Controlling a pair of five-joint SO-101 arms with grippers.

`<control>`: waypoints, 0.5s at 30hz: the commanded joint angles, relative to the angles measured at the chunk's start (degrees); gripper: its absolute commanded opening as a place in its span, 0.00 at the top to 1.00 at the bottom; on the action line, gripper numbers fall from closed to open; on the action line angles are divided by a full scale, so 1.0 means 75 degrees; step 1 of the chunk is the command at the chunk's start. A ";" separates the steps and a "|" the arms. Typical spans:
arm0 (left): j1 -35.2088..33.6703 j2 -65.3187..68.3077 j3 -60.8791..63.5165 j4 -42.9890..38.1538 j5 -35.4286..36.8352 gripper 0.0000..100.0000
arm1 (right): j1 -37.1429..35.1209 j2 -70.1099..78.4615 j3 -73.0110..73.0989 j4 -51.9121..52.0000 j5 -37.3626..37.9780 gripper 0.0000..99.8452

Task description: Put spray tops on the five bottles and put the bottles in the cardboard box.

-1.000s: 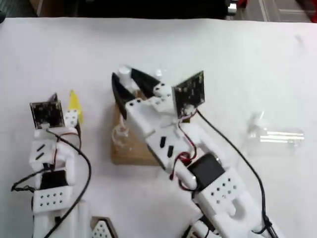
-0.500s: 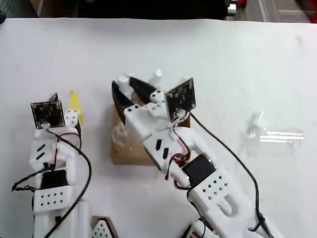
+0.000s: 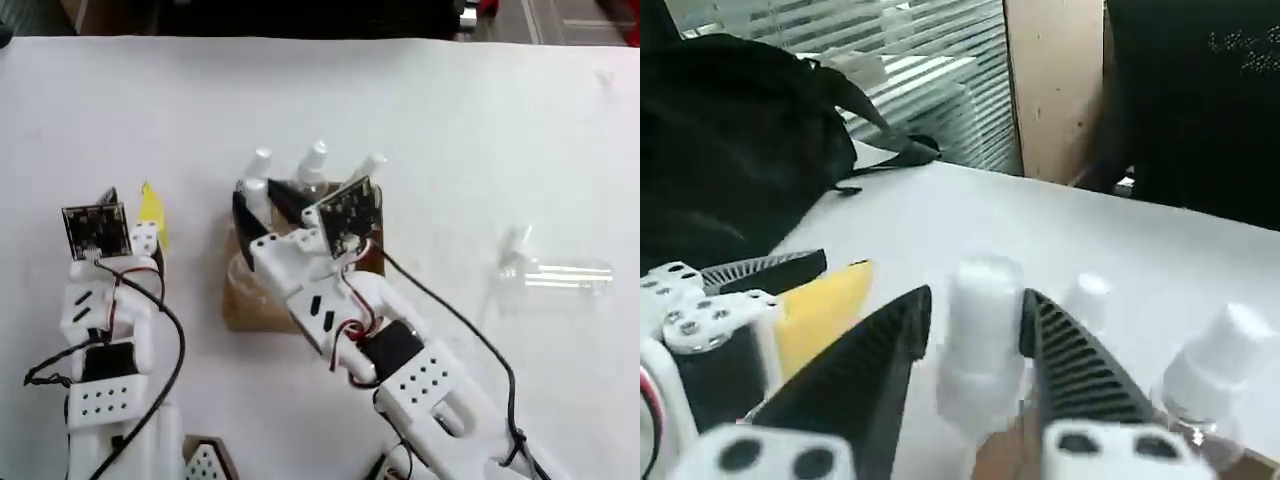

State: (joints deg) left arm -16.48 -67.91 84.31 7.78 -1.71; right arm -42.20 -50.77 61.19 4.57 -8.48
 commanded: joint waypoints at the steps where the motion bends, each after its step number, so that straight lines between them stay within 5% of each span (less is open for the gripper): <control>1: -0.0041 -0.0123 -0.0047 -0.0211 0.0059 0.85 | -0.0053 -0.0064 -0.0082 -0.0193 -0.0023 0.81; 10: -0.0041 -0.0123 -0.0047 -0.0211 0.0059 0.85 | -0.0428 -0.0252 -0.0469 0.0064 0.0574 0.81; 15: -0.0018 -0.0123 -0.0047 -0.0211 0.0059 0.85 | 0.0193 -0.1248 -0.1782 0.2163 0.0551 0.81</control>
State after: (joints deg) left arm -16.48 -67.91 84.31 7.78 -1.71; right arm -44.66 -53.85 57.58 9.67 -5.41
